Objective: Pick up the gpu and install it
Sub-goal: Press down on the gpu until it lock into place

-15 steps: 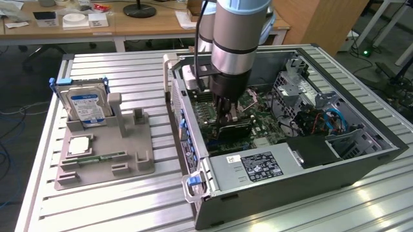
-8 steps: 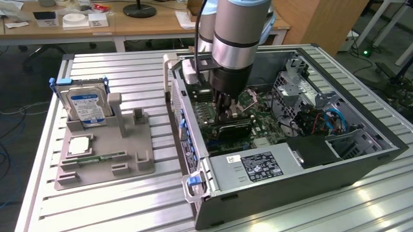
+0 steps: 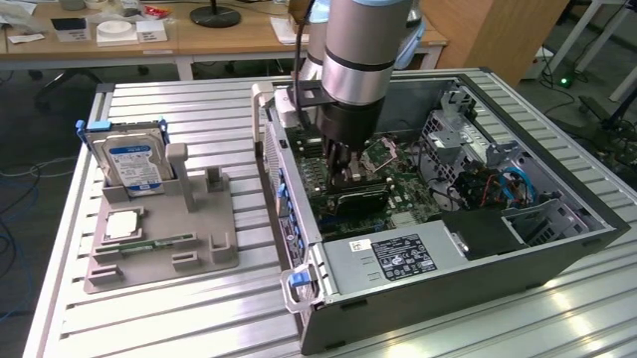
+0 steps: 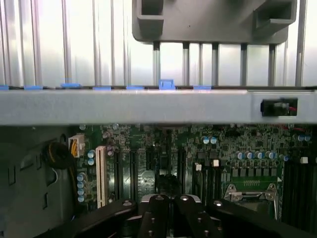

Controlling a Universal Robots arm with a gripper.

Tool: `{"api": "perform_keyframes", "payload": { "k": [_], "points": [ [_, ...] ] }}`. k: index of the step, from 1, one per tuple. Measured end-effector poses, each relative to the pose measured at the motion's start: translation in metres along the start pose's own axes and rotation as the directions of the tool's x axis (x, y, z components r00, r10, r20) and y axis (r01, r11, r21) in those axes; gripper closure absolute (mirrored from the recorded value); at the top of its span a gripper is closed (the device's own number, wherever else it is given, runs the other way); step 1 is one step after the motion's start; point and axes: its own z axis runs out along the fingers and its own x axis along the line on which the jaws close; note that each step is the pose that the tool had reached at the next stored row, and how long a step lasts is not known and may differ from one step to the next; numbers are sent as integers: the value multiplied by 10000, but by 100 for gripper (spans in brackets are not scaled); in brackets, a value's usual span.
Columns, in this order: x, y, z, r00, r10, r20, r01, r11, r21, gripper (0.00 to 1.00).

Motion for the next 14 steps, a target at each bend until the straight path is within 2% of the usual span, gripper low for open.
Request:
{"api": "perform_keyframes", "payload": {
  "k": [4, 5, 8, 14],
  "points": [
    [3, 167, -3, 10000, 0, 0, 0, 10000, 0, 89],
    [2, 187, -3, 10000, 2, 0, -2, 10000, 0, 89],
    [-16, 221, -12, 10000, 2, -1, -2, 10000, -15, 89],
    [-44, 231, -109, 10000, 1, -26, -1, 10000, -69, 89]
  ]
}}
